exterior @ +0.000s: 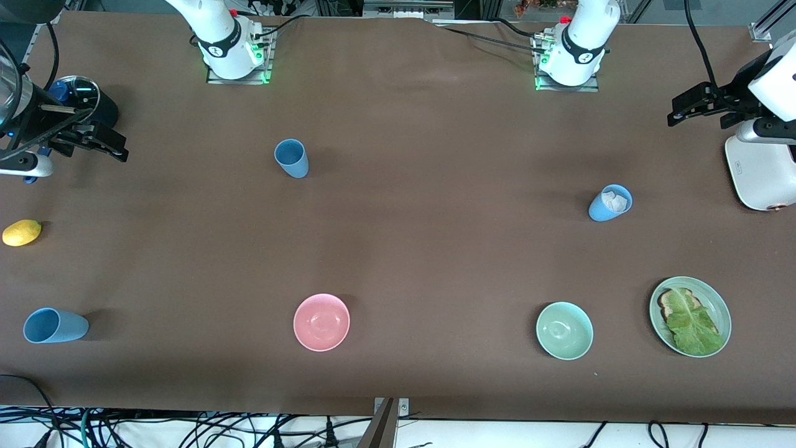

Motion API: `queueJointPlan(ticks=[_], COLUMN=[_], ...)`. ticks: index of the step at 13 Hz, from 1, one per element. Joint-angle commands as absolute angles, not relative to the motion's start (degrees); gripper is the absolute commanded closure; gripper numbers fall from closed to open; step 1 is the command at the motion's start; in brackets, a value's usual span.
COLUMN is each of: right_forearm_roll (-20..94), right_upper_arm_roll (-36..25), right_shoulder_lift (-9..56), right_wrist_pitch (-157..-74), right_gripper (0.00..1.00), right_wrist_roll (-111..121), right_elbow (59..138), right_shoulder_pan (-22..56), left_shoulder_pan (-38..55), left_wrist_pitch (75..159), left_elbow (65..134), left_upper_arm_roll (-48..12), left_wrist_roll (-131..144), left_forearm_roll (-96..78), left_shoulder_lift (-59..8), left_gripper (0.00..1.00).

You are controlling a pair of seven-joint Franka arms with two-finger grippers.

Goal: Stack blue cups with both arms

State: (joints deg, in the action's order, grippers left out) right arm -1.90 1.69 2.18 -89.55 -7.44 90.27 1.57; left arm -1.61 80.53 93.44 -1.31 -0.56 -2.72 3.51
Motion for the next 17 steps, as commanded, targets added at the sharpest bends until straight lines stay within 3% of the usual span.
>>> queueJointPlan(ticks=[1, 17], right_forearm_roll=[-1.5, -1.5], right_upper_arm_roll=[2.0, 2.0], right_shoulder_lift=[1.8, 1.8], right_wrist_pitch=[-89.0, -89.0], right_gripper=[0.00, 0.00], right_wrist_roll=[-6.4, -6.4], right_elbow=[90.1, 90.1], right_shoulder_pan=[1.0, 1.0], left_shoulder_pan=[-1.8, -2.0], left_wrist_pitch=[80.9, 82.2], left_elbow=[93.1, 92.9], left_upper_arm_roll=[-1.4, -1.4], left_wrist_roll=[-3.3, -4.4], left_forearm_roll=[-3.4, -3.5], left_shoulder_lift=[3.5, 3.2], left_gripper=[0.00, 0.00])
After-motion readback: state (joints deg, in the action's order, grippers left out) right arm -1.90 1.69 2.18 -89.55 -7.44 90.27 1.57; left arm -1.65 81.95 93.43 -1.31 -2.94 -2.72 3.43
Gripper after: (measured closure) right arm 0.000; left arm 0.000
